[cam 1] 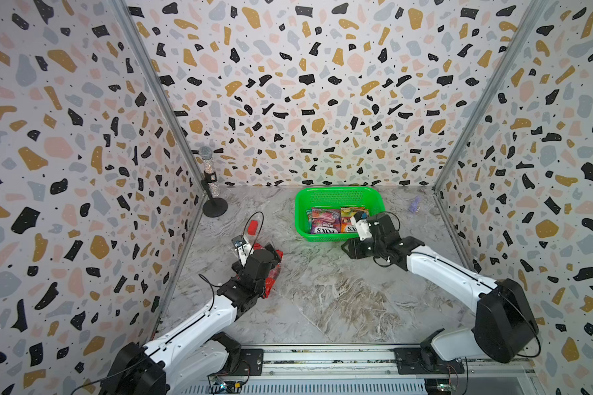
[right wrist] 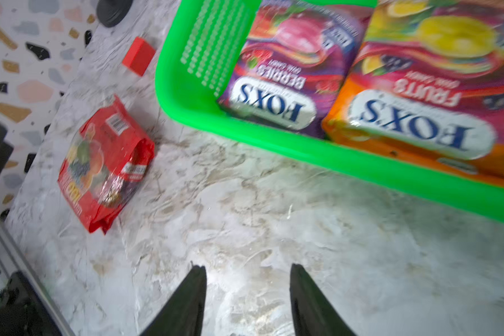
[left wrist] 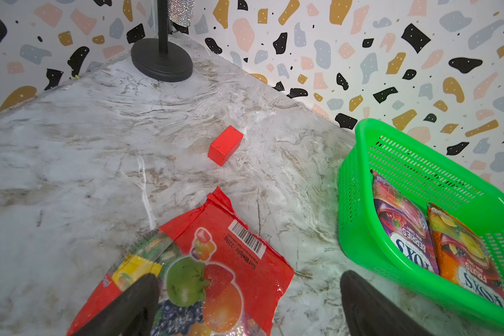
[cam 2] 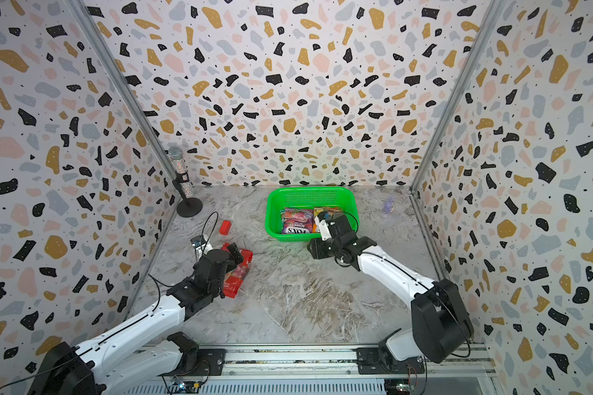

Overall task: Put the candies in the basket
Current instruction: Pick up the candy at the center of the board.

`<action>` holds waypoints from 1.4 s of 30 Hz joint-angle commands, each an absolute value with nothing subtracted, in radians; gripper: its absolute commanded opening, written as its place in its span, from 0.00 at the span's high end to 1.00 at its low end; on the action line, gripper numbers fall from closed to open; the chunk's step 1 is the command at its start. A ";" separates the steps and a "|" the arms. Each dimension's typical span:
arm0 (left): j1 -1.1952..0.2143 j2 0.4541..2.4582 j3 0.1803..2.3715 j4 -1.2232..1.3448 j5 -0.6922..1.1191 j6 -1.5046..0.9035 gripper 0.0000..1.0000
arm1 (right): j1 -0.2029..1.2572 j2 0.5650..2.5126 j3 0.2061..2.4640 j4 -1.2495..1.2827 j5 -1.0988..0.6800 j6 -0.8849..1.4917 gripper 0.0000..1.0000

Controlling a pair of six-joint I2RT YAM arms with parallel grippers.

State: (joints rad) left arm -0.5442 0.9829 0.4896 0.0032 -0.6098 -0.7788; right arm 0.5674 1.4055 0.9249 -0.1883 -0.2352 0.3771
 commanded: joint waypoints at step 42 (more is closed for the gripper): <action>-0.247 1.134 0.634 -0.330 -0.406 -0.657 0.00 | 0.637 1.382 0.713 0.202 -0.270 0.437 0.49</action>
State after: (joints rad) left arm -0.2550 1.0927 0.5865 -0.4107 -0.4252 -0.6804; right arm 0.6308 1.4124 0.6895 0.2096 -0.2760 0.4446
